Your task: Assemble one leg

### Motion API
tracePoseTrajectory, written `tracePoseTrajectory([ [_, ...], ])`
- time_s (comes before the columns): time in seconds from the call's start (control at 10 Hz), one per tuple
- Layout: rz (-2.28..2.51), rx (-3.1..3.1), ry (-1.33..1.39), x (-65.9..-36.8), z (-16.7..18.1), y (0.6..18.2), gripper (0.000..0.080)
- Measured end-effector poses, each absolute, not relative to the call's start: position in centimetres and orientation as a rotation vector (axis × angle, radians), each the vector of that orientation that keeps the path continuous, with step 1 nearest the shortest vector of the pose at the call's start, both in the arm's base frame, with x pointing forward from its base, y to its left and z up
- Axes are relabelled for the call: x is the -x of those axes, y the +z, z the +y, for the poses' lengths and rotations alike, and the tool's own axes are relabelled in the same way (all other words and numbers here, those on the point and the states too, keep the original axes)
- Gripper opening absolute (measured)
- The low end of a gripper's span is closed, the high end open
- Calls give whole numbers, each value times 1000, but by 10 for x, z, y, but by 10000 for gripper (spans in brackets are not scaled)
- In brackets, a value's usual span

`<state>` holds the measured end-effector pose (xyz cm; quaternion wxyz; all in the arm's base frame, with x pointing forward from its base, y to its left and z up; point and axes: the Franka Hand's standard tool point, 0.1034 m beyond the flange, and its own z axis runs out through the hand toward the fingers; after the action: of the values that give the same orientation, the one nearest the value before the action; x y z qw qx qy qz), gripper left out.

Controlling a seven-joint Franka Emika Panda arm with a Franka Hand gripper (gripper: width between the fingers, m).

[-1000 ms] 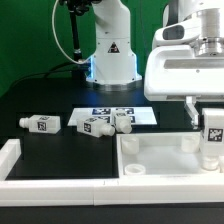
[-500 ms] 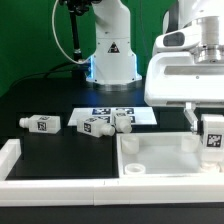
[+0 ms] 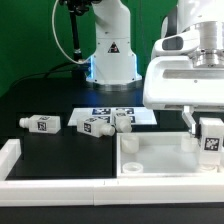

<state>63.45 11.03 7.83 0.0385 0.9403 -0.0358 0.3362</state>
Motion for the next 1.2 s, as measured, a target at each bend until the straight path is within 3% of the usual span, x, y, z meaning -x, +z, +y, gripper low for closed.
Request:
tracePoseTrajectory([
  [0.2, -108, -2906, 978, -636, 109, 81, 293],
  [0.3, -135, -2920, 968, -639, 104, 92, 497],
  [0.4, -171, -2967, 874, -639, 102, 96, 497],
  [0.5, -212, -3036, 721, -640, 104, 101, 621],
  [0.7, -285, -3131, 429, -645, 99, 110, 641],
  [1.0, -336, -3172, 70, -633, 103, 101, 649],
  [1.2, -366, -3165, 53, -637, 105, 95, 649],
])
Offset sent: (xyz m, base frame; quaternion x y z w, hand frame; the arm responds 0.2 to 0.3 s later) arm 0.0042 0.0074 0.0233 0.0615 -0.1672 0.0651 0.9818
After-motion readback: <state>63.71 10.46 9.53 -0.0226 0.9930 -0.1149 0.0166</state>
